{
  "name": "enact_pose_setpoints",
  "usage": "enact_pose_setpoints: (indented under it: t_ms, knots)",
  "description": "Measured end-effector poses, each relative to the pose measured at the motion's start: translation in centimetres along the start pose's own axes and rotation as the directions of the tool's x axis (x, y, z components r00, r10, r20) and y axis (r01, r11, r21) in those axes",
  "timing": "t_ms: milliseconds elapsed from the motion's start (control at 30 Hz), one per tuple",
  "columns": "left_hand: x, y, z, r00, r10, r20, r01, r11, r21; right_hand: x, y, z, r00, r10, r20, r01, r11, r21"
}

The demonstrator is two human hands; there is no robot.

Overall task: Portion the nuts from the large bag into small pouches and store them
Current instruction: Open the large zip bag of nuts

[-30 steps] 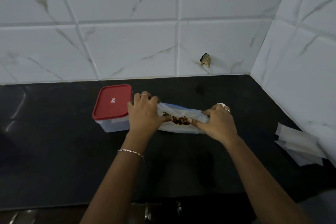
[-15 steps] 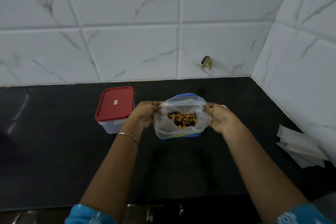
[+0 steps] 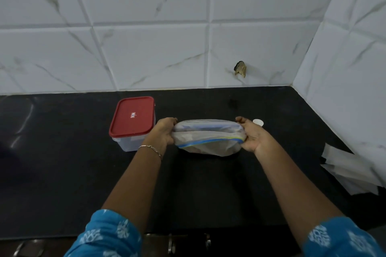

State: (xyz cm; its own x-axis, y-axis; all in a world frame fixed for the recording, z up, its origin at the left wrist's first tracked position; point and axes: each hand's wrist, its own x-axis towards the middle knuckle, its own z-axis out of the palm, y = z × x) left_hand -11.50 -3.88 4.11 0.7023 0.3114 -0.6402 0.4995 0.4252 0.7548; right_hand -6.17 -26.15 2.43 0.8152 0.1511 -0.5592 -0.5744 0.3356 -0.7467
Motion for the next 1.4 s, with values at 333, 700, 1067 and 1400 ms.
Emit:
enact_pose_setpoints:
  t_ms: [333,700,1067,1400]
  knots:
    - [1.0,1.3,-0.4,0.946,0.196,0.258,-0.087,0.920,-0.381,-1.4,-2.3,0.0,0.973,-0.175,0.148,0.148,0.973,0.175]
    - [-2.8,-2.6,0.0,0.868,0.497,-0.005,-0.497,0.867,0.035,-3.3,2.0,-0.3,0.877,-0.377,-0.298,0.278,0.904,-0.325]
    - [-3.4,-5.8,1.9,0.856,0.101,-0.507,-0.145,0.988,-0.047,-5.5,5.5,2.3,0.922,-0.140,-0.361,0.093,0.985,-0.146]
    - [-2.0,-6.7,0.0,0.958,-0.061,-0.279,0.004,0.980,-0.201,-4.8,5.8,0.9,0.966,-0.060,-0.252,0.040,0.996,-0.083]
